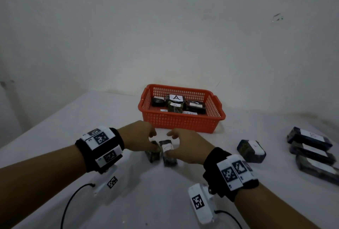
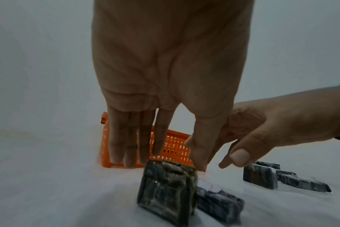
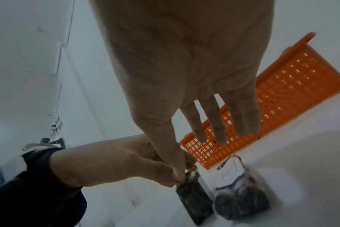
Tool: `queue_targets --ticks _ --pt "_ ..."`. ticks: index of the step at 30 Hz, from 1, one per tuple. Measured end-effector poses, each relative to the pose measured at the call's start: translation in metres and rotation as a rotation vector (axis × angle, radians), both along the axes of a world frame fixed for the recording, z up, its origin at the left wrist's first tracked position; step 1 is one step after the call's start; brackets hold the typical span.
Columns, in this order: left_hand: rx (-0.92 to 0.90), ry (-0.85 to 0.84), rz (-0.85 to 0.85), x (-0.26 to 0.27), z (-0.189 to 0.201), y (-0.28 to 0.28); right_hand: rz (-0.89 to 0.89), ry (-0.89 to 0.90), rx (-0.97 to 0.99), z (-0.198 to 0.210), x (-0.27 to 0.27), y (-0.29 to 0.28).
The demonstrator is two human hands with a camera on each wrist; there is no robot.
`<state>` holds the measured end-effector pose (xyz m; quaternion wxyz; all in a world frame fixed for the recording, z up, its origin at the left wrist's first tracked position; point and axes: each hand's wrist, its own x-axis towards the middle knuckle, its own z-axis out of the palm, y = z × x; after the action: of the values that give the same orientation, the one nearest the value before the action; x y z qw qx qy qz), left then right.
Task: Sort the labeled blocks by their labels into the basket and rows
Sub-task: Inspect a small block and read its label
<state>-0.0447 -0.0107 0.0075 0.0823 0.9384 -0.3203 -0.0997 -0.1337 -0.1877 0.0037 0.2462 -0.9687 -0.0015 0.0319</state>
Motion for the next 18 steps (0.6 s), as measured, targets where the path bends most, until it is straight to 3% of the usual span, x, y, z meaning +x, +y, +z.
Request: queue_targets --ticks 6,10,18 --pt "0.000 0.052 -0.010 -0.006 -0.008 0.004 0.006 0.020 -0.028 -0.012 0.009 0.025" --pt "-0.060 0.079 0.034 -0.003 -0.009 0.007 -0.044 0.036 0.053 -0.019 0.016 0.032" --pt "-0.484 0.363 0.112 -0.014 0.002 0.010 -0.119 -0.181 0.313 -0.009 -0.005 0.013"
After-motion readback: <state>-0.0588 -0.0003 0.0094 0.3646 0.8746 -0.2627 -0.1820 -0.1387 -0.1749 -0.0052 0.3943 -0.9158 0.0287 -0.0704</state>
